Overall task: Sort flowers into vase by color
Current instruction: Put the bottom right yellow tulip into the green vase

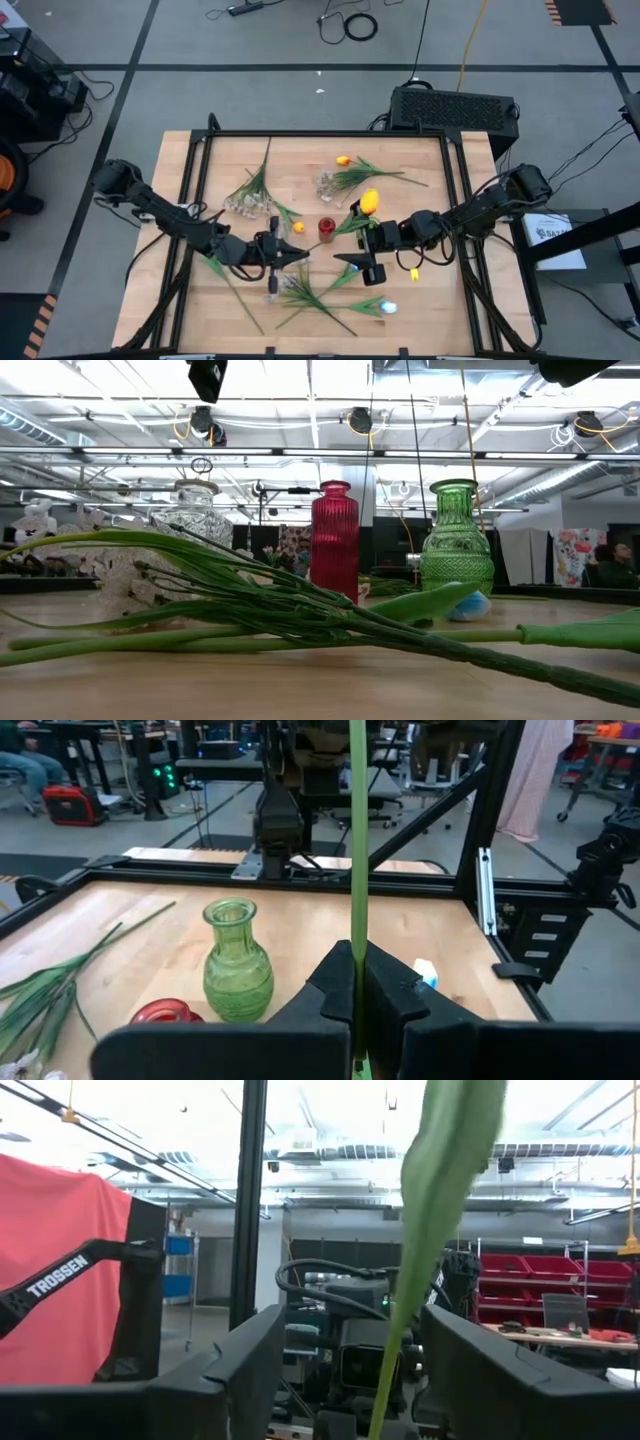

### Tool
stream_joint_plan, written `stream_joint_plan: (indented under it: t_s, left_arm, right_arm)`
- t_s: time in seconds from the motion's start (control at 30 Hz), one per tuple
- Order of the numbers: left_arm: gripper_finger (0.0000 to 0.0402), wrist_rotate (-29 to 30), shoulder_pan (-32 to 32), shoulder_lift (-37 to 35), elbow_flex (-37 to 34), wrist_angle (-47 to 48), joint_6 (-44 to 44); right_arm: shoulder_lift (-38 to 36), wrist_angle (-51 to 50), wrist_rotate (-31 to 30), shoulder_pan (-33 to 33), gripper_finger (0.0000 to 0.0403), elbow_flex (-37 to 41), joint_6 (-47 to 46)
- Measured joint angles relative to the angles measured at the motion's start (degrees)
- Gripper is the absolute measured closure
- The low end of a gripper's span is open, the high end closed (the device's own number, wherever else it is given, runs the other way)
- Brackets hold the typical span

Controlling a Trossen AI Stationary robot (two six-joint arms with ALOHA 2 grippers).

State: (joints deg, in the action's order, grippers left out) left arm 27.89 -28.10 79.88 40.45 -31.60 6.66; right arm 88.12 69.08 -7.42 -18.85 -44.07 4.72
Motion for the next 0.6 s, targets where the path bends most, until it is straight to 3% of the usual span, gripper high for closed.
stream_joint_plan:
  t_s: [0.6]
  left_arm:
    - [0.0395,-0.73,0.29,0.0,0.0,0.86,-1.06]
  right_arm:
    - [0.0,-0.33,-0.02,0.0,0.0329,-0.02,1.14]
